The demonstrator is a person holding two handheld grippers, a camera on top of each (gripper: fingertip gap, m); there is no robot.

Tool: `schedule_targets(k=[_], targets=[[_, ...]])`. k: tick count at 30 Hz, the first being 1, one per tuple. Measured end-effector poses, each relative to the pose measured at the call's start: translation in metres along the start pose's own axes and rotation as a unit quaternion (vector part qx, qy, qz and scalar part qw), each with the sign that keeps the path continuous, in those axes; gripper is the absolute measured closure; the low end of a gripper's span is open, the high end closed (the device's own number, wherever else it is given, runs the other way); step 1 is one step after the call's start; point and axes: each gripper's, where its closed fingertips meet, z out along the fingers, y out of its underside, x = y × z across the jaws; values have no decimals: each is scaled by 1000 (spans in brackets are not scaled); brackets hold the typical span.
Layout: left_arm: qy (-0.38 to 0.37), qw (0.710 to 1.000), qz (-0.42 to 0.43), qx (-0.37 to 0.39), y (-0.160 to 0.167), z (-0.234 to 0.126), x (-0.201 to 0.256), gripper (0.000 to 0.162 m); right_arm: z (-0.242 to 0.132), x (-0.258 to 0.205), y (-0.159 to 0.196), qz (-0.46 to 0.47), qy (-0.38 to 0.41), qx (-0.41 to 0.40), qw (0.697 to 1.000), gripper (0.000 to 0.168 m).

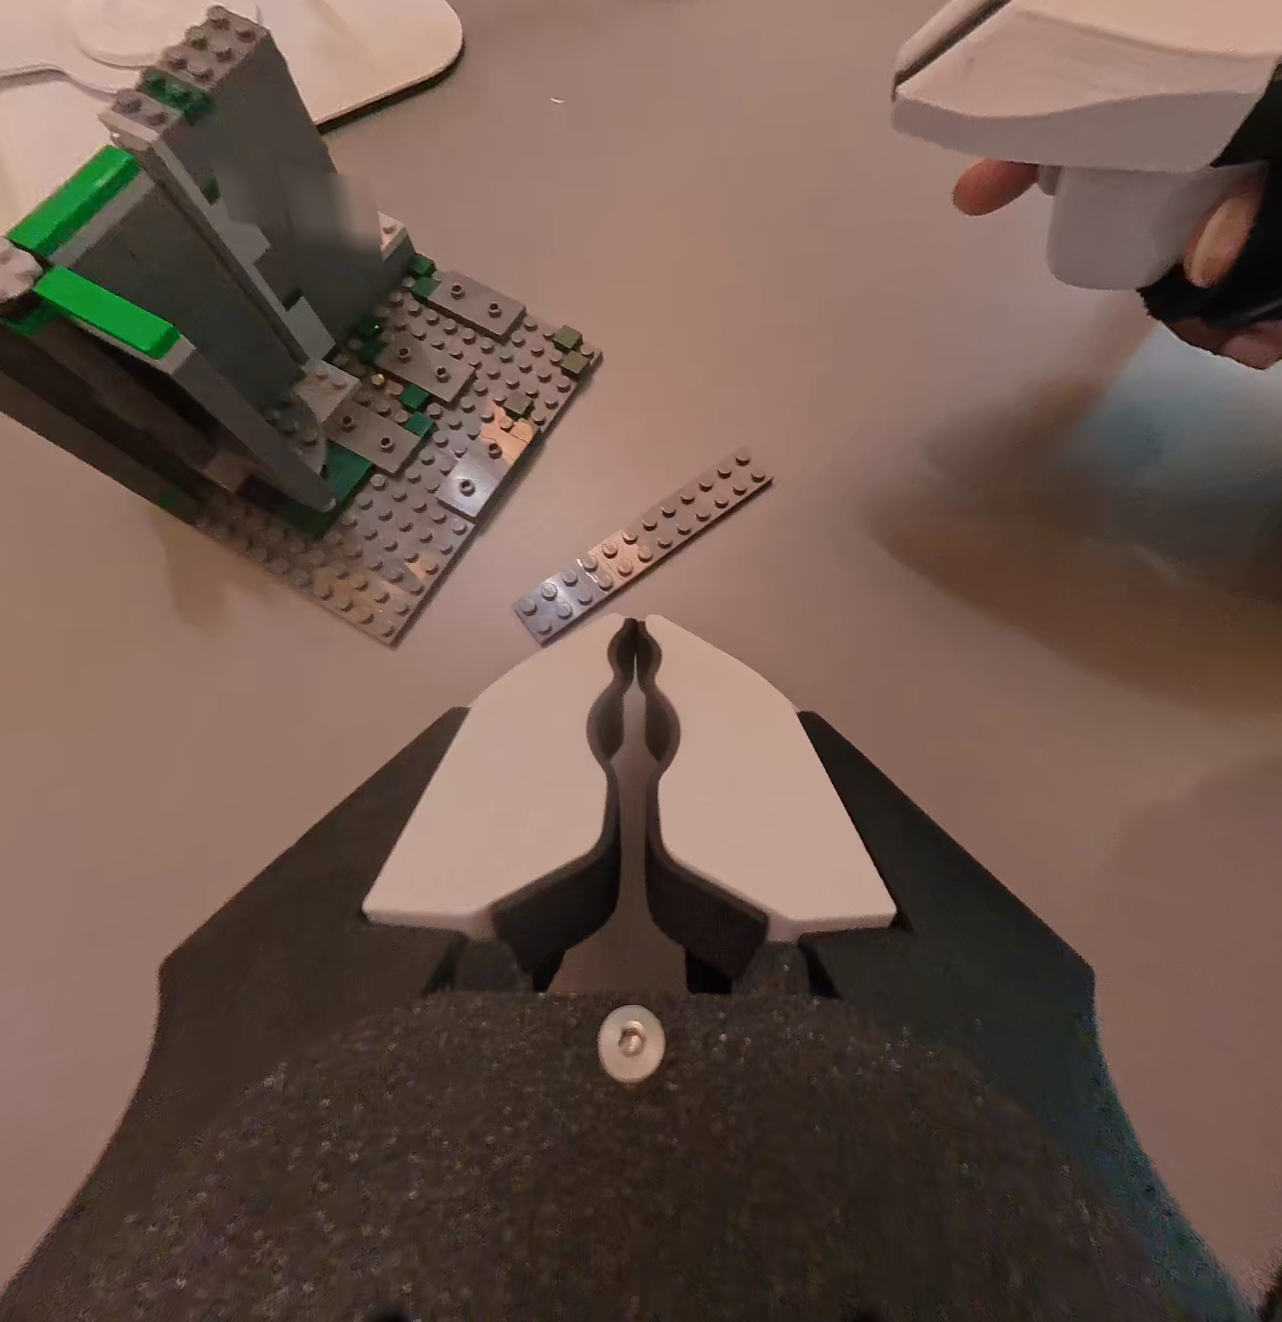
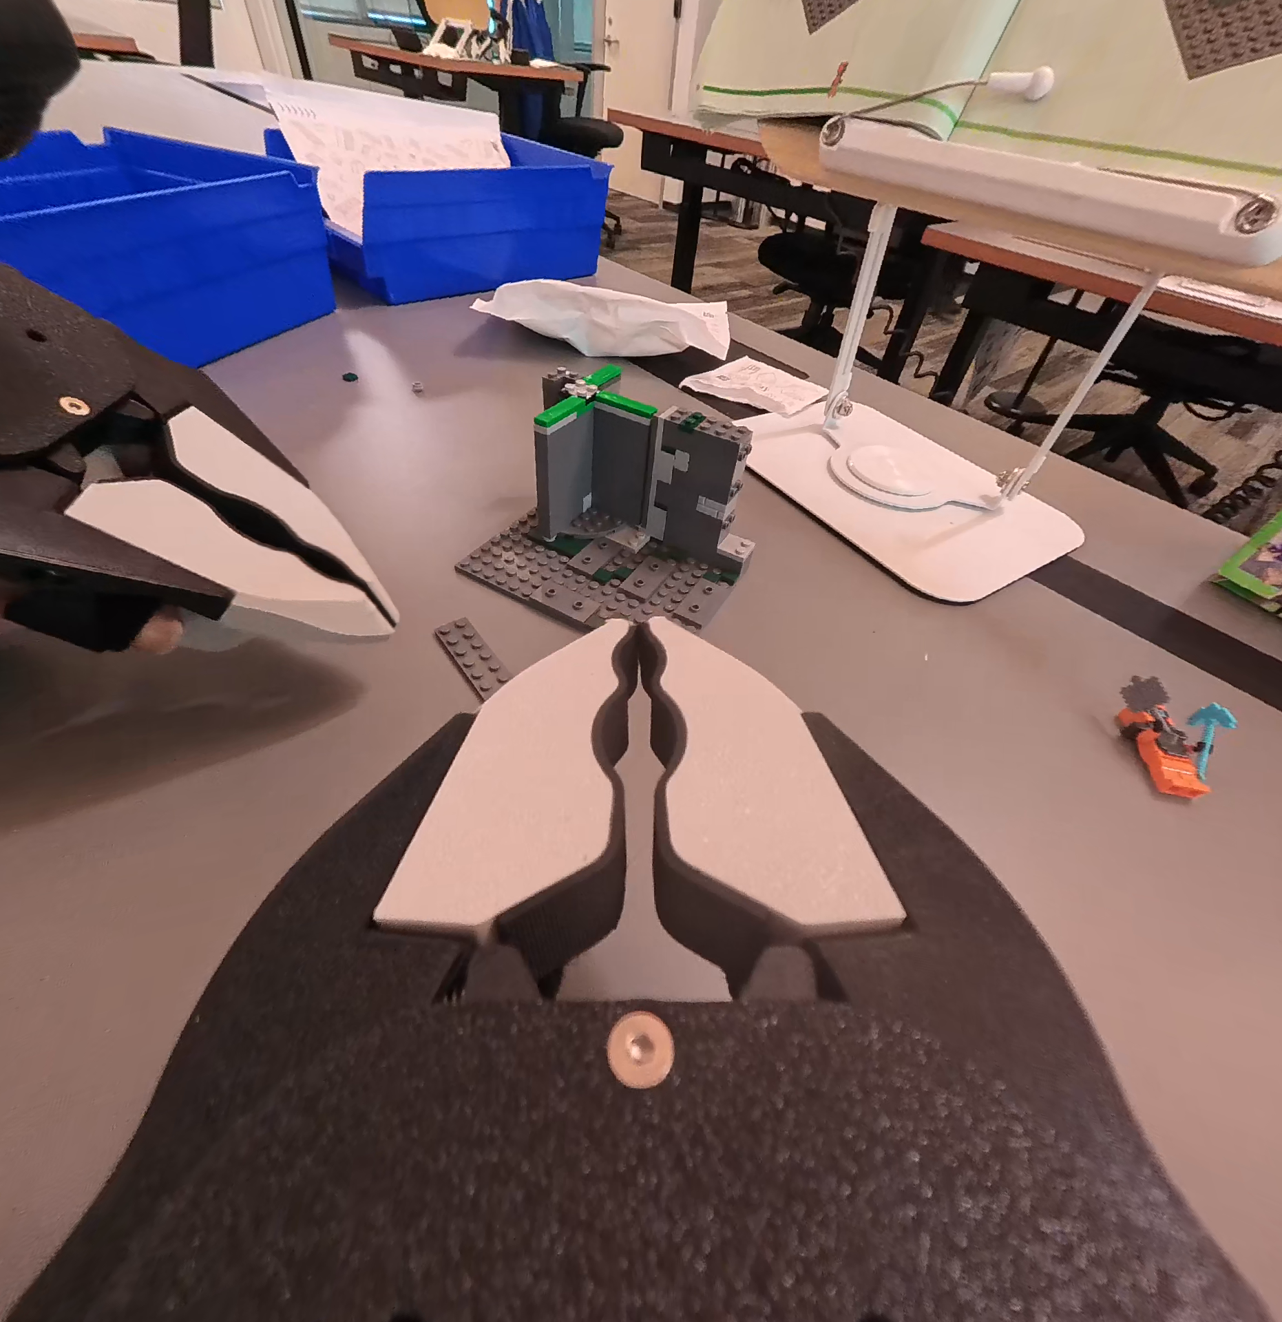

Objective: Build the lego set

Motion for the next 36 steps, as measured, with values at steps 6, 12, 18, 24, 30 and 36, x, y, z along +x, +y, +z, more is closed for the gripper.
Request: schedule_targets(k=[6, 12, 18, 24, 30, 36], targets=[[-17, 1000, 4, 3, -5, 1, -6, 162, 2, 2, 4, 6, 2, -5, 1000, 168], [-32, 999, 5, 25, -21, -1, -15, 162, 2, 5, 7, 4, 9, -11, 1000, 168], [-74, 992, 21, 104, -81, -10, -34, 162, 2, 7, 8, 3, 13, -12, 1000, 168], [-121, 972, 33, 196, -176, -19, -62, 162, 4, 5, 11, -1, 12, -18, 1000, 168], [-159, 951, 16, 265, -257, -17, -92, 162, 5, 6, 13, -1, 11, -21, 1000, 168], [-194, 933, 7, 302, -312, -21, -116, 162, 5, 5, 13, 2, 8, -22, 1000, 168]])
